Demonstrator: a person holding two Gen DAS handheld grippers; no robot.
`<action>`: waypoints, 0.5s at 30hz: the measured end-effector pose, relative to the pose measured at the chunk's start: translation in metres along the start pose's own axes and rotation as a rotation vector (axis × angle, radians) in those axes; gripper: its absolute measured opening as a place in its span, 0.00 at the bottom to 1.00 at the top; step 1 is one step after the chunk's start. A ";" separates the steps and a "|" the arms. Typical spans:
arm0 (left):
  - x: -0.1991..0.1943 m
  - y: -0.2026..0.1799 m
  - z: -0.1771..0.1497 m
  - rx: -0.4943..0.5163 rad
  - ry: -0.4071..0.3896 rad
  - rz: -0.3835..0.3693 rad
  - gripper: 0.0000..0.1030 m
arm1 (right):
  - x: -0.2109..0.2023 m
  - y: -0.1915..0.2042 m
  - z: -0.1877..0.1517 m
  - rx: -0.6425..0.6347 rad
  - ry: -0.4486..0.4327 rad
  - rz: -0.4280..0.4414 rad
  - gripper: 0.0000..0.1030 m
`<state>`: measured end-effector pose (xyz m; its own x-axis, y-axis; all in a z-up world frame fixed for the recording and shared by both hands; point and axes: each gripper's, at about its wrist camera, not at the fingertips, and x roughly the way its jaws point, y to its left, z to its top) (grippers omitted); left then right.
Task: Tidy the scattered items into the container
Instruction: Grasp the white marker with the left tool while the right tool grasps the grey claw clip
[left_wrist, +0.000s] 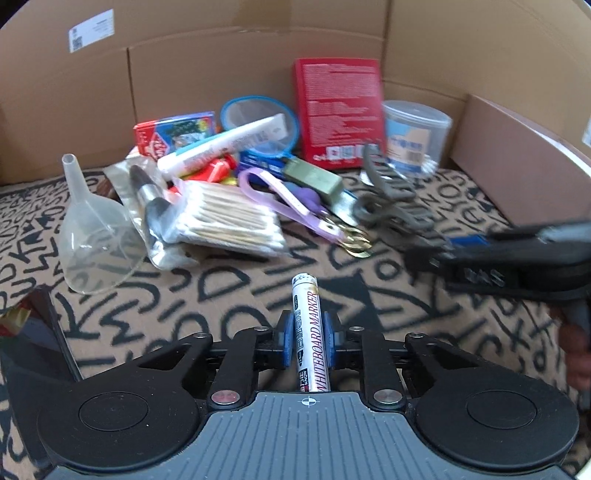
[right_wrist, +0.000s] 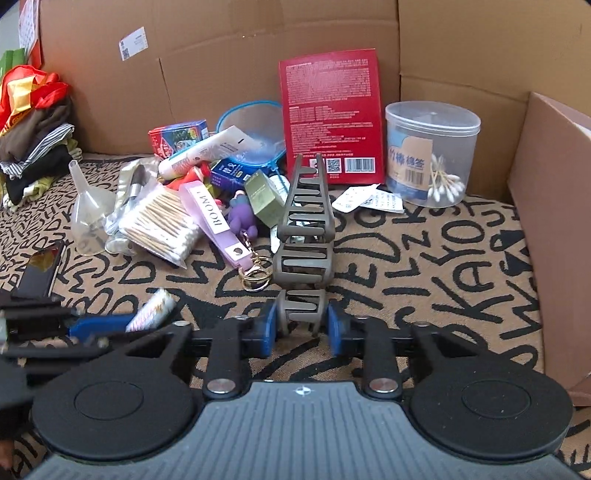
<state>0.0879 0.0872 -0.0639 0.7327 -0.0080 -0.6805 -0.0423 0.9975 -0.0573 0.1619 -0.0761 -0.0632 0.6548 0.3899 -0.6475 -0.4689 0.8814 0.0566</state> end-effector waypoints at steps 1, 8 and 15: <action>0.004 0.004 0.003 -0.011 0.002 0.012 0.13 | -0.003 0.001 -0.001 -0.017 -0.007 -0.011 0.30; -0.006 0.011 0.012 -0.056 -0.013 0.003 0.47 | -0.023 0.016 -0.018 -0.237 -0.049 -0.135 0.24; -0.015 0.001 0.010 -0.046 -0.012 -0.018 0.48 | -0.042 0.036 -0.043 -0.399 -0.053 -0.166 0.23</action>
<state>0.0837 0.0888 -0.0471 0.7419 -0.0252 -0.6701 -0.0596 0.9929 -0.1032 0.0918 -0.0725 -0.0667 0.7650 0.2740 -0.5828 -0.5405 0.7652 -0.3497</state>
